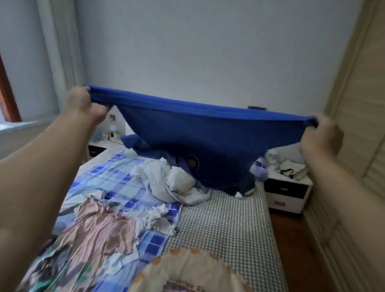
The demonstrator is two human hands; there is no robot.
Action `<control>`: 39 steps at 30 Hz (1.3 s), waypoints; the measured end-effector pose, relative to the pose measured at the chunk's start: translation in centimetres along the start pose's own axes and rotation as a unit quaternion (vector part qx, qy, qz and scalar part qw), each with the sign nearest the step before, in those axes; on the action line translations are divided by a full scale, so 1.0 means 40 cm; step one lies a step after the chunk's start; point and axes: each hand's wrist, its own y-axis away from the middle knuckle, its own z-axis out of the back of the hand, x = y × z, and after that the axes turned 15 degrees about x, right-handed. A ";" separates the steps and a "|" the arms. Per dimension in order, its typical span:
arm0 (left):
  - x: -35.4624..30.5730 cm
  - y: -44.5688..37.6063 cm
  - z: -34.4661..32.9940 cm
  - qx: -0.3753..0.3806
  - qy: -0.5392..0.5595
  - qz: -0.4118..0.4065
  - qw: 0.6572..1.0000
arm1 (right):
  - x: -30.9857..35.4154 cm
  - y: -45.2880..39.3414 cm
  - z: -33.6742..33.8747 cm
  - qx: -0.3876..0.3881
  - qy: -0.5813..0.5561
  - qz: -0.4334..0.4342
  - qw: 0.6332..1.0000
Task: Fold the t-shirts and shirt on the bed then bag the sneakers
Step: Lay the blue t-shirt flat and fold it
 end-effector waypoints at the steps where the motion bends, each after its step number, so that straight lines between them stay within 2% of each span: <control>1: 0.011 0.024 0.020 -0.006 -0.007 0.008 1.000 | -0.030 0.036 -0.015 0.011 0.002 0.020 1.000; 5: 0.118 0.102 0.222 -0.072 -0.011 0.073 0.995 | -0.174 0.211 -0.097 0.074 0.038 0.072 0.994; 7: 0.189 0.164 0.344 -0.069 -0.025 0.128 0.989 | -0.275 0.320 -0.157 0.138 0.046 0.064 0.987; 10: 0.310 0.277 0.577 -0.085 -0.080 0.197 0.973 | -0.424 0.506 -0.246 0.204 0.054 -0.001 0.977; 13: 0.454 0.444 0.833 -0.145 -0.099 0.302 0.937 | -0.515 0.712 -0.309 0.266 0.030 -0.119 0.956; 15: 0.544 0.568 0.980 -0.194 -0.138 0.361 0.902 | -0.581 0.851 -0.353 0.313 0.031 -0.196 0.929; 17: 0.608 0.704 1.051 -0.222 -0.193 0.441 0.848 | -0.662 0.976 -0.399 0.364 0.037 -0.273 0.890; 19: 0.662 0.791 1.122 -0.242 -0.267 0.485 0.797 | -0.729 1.082 -0.442 0.397 0.013 -0.376 0.837; 21: 0.709 0.855 1.174 -0.244 -0.333 0.525 0.744 | -0.761 1.180 -0.479 0.348 -0.096 -0.521 0.773; 23: 0.731 0.906 1.228 -0.241 -0.363 0.573 0.694 | -0.768 1.253 -0.499 0.270 -0.205 -0.648 0.682; 25: 0.718 0.942 1.267 -0.204 -0.398 0.614 0.651 | -0.764 1.295 -0.500 0.228 -0.248 -0.691 0.640; 27: 0.678 0.949 1.276 -0.181 -0.415 0.616 0.645 | -0.749 1.294 -0.483 0.178 -0.316 -0.688 0.628; 29: 0.642 0.951 1.272 -0.206 -0.401 0.596 0.665 | -0.726 1.282 -0.461 0.148 -0.370 -0.688 0.606; 31: 0.618 0.951 1.265 -0.253 -0.339 0.587 0.690 | -0.725 1.282 -0.448 0.165 -0.308 -0.705 0.617; 33: 0.604 0.946 1.260 -0.275 -0.299 0.585 0.702 | -0.726 1.284 -0.439 0.161 -0.215 -0.724 0.635; 37: 0.586 0.930 1.273 -0.280 -0.307 0.586 0.696 | -0.709 1.281 -0.413 0.126 -0.138 -0.741 0.645; 39: 0.576 0.920 1.283 -0.279 -0.295 0.595 0.693 | -0.695 1.274 -0.408 0.103 -0.162 -0.735 0.651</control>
